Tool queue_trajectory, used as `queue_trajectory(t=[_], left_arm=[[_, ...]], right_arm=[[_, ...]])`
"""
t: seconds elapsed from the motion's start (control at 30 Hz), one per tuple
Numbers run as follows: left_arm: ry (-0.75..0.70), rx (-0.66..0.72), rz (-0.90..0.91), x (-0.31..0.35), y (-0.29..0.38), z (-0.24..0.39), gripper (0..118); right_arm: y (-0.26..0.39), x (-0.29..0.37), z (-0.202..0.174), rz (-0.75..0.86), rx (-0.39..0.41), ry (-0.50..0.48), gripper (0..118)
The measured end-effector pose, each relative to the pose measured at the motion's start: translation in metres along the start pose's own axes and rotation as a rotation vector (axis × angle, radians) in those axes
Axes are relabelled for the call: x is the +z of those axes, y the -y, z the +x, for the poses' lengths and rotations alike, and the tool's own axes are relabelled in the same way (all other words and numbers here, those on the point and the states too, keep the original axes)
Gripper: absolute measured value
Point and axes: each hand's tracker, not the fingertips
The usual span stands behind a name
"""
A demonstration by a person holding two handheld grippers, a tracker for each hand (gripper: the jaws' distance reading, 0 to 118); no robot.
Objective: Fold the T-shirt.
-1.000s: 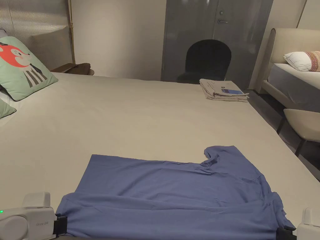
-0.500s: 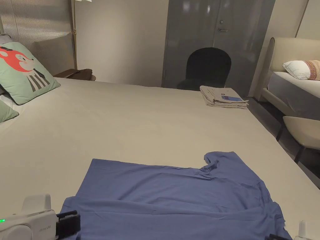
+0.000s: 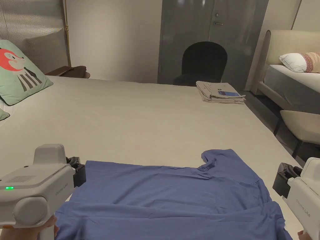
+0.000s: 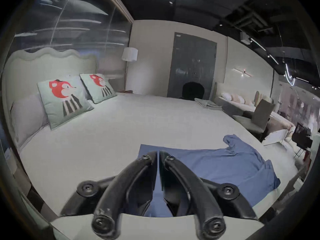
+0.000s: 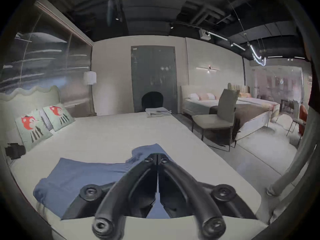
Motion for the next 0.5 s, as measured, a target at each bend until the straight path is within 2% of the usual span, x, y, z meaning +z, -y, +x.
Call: queue_trajectory(t=[0.2,0.43,0.47,0.5], left_arm=[[-0.007,-0.016,-0.073,-0.045,-0.008,-0.004,1],[-0.024,0.011,-0.263,-0.153,-0.031,-0.029,2],[-0.036,0.014,-0.302,-0.172,-0.032,-0.032,6],[-0.044,0.025,-0.325,-0.187,-0.033,-0.035,19]], right_arm=[[0.003,-0.031,-0.011,-0.048,0.009,-0.024,0],[0.012,-0.090,-0.008,-0.137,-0.002,0.005,0],[0.012,-0.097,-0.007,-0.153,-0.002,0.009,0],[0.013,-0.105,-0.007,-0.165,-0.003,0.010,0]])
